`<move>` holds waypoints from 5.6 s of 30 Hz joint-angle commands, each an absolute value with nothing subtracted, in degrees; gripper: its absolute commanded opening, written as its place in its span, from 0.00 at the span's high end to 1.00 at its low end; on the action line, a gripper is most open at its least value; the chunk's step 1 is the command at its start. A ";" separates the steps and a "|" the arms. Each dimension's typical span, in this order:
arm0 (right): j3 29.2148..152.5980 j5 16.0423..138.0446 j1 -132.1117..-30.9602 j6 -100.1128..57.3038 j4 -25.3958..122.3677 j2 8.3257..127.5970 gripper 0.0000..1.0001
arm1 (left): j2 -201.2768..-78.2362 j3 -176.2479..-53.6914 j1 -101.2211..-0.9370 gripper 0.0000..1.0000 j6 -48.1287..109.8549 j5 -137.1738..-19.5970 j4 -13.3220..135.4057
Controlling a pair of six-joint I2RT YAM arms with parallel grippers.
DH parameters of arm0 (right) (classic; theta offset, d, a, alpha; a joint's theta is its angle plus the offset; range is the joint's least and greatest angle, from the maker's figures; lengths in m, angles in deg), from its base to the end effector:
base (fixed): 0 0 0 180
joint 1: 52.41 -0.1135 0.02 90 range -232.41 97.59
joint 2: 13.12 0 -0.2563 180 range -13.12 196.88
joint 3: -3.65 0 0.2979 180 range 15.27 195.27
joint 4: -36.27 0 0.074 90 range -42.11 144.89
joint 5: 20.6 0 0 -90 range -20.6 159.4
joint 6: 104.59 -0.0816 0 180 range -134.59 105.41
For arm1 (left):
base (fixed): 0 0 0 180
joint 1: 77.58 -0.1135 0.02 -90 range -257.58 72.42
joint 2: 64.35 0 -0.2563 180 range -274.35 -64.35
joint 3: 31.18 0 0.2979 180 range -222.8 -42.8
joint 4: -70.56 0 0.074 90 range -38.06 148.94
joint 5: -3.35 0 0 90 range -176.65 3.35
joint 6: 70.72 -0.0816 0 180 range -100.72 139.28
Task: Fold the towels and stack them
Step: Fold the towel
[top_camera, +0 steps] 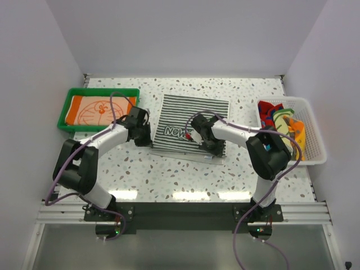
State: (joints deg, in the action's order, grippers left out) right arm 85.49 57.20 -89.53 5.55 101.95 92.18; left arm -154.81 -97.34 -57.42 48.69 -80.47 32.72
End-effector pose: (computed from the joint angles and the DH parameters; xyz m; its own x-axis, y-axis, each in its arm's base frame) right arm 0.3000 0.2054 0.0884 -0.5463 -0.8355 0.0587 -0.8259 0.5257 -0.2035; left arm 0.3406 -0.1344 0.1101 -0.9144 -0.1843 -0.3604 -0.0679 0.9475 -0.3124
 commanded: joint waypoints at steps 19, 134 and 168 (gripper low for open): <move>92.80 47.70 -91.08 -0.09 116.35 81.63 1.00 | -145.93 -103.10 -57.54 1.00 48.02 -86.47 28.17; 48.41 67.82 -83.35 -58.44 76.11 53.94 0.49 | -149.69 -86.13 -53.14 0.62 47.58 -88.40 34.59; 54.93 76.41 -83.35 -58.97 80.69 48.58 1.00 | -148.11 -87.27 -53.32 1.00 48.02 -92.89 30.11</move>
